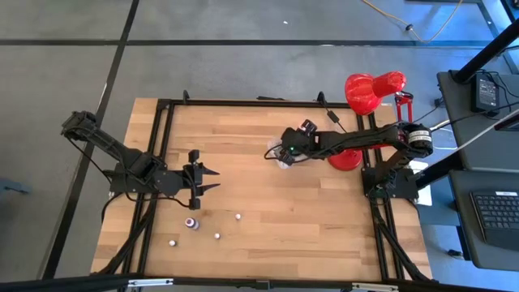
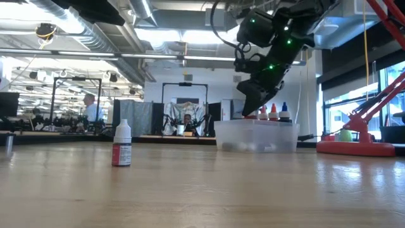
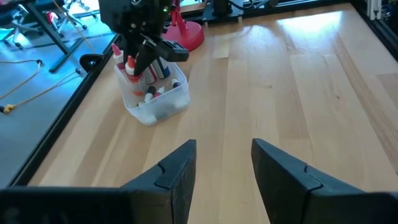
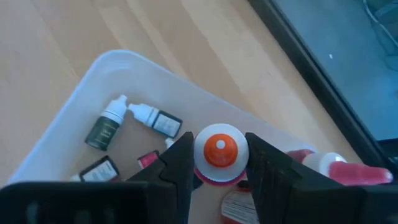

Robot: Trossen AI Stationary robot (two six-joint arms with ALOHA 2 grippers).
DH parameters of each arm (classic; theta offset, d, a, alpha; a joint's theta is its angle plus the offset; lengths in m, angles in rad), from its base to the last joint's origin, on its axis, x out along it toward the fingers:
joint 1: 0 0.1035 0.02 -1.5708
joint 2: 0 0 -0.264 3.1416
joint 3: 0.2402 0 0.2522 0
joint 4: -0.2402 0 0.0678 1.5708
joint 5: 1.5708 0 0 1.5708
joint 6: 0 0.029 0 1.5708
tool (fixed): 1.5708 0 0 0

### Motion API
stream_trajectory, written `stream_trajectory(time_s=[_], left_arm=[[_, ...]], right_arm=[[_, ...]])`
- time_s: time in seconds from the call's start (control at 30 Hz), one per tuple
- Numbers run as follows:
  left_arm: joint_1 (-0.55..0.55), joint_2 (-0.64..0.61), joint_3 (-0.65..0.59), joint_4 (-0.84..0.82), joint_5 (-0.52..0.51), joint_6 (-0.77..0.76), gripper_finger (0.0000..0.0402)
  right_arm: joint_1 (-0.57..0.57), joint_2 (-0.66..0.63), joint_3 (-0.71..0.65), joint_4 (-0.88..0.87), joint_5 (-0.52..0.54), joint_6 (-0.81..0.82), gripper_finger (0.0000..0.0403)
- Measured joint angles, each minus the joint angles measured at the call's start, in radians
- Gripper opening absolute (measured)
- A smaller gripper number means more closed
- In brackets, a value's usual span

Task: Pick & Place food coloring
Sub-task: Put the big orange food coloring bottle in the transparent bin

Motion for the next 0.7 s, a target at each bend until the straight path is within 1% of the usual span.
stream_trajectory(time_s=[0.2,0.33,0.47,0.7], left_arm=[[0.0,0.0,0.0,0.0,-0.014,0.0,0.0149],[0.0,0.0,0.0,0.0,-0.026,0.0,0.0152],[0.0,0.0,0.0,0.0,-0.026,-0.001,0.0151],[0.0,0.0,0.0,0.0,-0.026,-0.001,0.015]], right_arm=[[-0.022,0.0,0.0,0.012,-0.017,0.095,0.0124],[-0.046,0.006,0.0,0.013,-0.017,0.151,0.0132],[-0.065,0.012,-0.001,0.023,-0.019,0.182,0.0137],[-0.069,0.013,-0.001,0.049,-0.021,0.182,0.0139]])
